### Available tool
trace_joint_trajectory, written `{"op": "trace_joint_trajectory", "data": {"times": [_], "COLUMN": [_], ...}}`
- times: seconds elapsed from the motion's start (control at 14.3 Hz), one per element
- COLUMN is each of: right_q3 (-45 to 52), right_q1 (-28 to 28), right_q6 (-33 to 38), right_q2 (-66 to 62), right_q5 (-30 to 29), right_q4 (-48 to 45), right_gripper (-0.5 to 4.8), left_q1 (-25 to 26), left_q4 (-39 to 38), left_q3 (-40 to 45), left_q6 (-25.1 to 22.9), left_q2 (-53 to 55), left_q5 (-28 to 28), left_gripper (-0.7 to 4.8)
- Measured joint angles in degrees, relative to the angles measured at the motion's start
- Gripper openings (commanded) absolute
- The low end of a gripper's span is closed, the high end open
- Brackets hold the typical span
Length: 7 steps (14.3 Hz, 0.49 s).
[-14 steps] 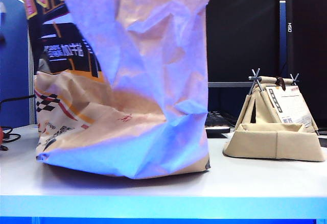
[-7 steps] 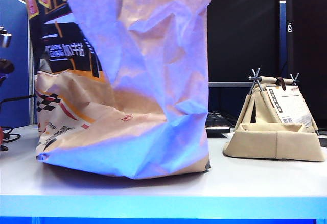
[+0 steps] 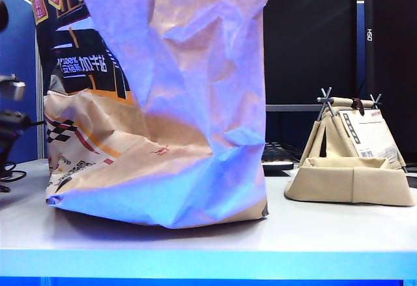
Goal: Open the paper bag and put two oranges into the paper bag.
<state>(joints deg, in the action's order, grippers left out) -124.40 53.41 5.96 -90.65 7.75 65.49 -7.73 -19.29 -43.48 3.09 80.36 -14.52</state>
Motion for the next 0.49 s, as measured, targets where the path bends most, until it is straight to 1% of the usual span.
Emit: {"op": "trace_joint_trajectory", "data": {"times": [0.14, 0.21, 0.28, 0.35, 0.49], "right_q3": [0.0, 0.0, 0.0, 0.0, 0.0], "right_q1": [0.0, 0.0, 0.0, 0.0, -0.1], "right_q6": [0.0, 0.0, 0.0, 0.0, 0.0], "right_q2": [0.0, 0.0, 0.0, 0.0, 0.0], "right_q5": [0.0, 0.0, 0.0, 0.0, 0.0], "right_q4": [0.0, 0.0, 0.0, 0.0, 0.6], "right_gripper": [4.79, 4.79, 4.79, 4.79, 4.79], "left_q1": [0.0, 0.0, 0.0, 0.0, 0.0], "left_q4": [0.3, 1.6, 2.4, 2.8, 4.2], "left_q3": [0.0, 0.0, 0.0, 0.0, 0.0], "left_q6": [0.4, 0.6, 1.2, 1.7, 1.9], "left_q2": [2.4, 2.9, 3.0, 3.1, 3.2], "left_q5": [0.3, 0.3, 0.3, 0.3, 0.5], "left_gripper": [4.79, 3.87, 2.36, -0.05, -0.05]}}
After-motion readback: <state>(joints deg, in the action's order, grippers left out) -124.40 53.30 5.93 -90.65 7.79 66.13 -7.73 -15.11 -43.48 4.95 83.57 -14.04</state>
